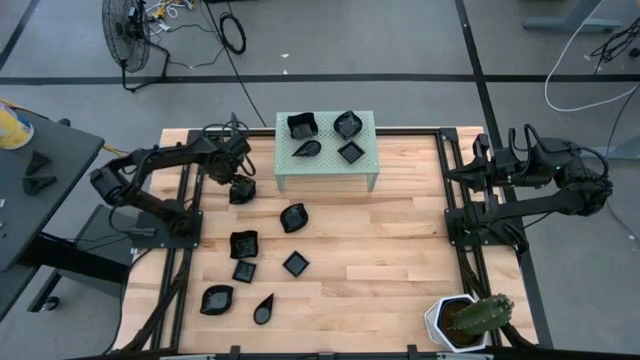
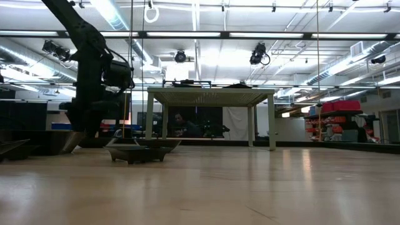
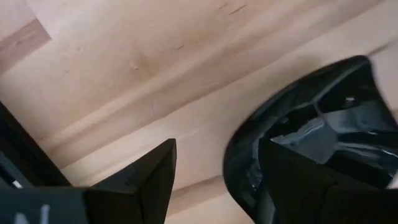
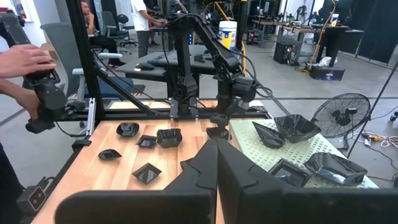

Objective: Pick & Place Mini shaped plates
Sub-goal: Stack the leaf shaped plate on top of the leaf shaped plate on the shelf

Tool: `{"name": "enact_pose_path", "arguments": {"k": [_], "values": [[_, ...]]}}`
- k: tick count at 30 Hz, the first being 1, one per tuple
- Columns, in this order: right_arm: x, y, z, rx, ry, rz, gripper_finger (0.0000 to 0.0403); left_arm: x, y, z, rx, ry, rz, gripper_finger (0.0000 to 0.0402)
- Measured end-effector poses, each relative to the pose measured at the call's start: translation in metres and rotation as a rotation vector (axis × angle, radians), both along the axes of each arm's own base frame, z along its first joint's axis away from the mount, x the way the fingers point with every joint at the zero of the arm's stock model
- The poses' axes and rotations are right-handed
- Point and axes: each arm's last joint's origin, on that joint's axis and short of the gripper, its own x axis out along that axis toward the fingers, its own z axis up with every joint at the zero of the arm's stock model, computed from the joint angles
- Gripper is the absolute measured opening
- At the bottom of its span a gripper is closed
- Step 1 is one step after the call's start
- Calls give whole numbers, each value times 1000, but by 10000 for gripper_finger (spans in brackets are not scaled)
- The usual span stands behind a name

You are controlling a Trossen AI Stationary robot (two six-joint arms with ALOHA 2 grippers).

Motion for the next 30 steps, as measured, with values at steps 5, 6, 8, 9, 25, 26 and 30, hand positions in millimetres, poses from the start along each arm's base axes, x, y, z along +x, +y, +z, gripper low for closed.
{"name": "enact_pose_path", "arguments": {"k": [5, 6, 8, 9, 25, 26, 30], "values": [[0, 0, 0, 0, 0, 0, 4, 0, 5, -10, -43, 15, -6, 228], [0, 0, 0, 0, 0, 0, 4, 0, 5, -12, -59, 8, -10, 224], [0, 0, 0, 0, 0, 0, 4, 1, 5, -15, -84, 3, -17, 212], [0, 0, 0, 0, -1, 0, 4, 1, 6, -17, -92, 4, -18, 205], [0, 0, 0, 0, 0, 0, 4, 2, 4, -18, -146, -15, -12, 105], [0, 0, 0, 0, 0, 0, 4, 2, 4, -18, -150, -19, -12, 102], [0, 0, 0, 0, 0, 0, 4, 2, 3, -18, -159, -25, -12, 93]]}}
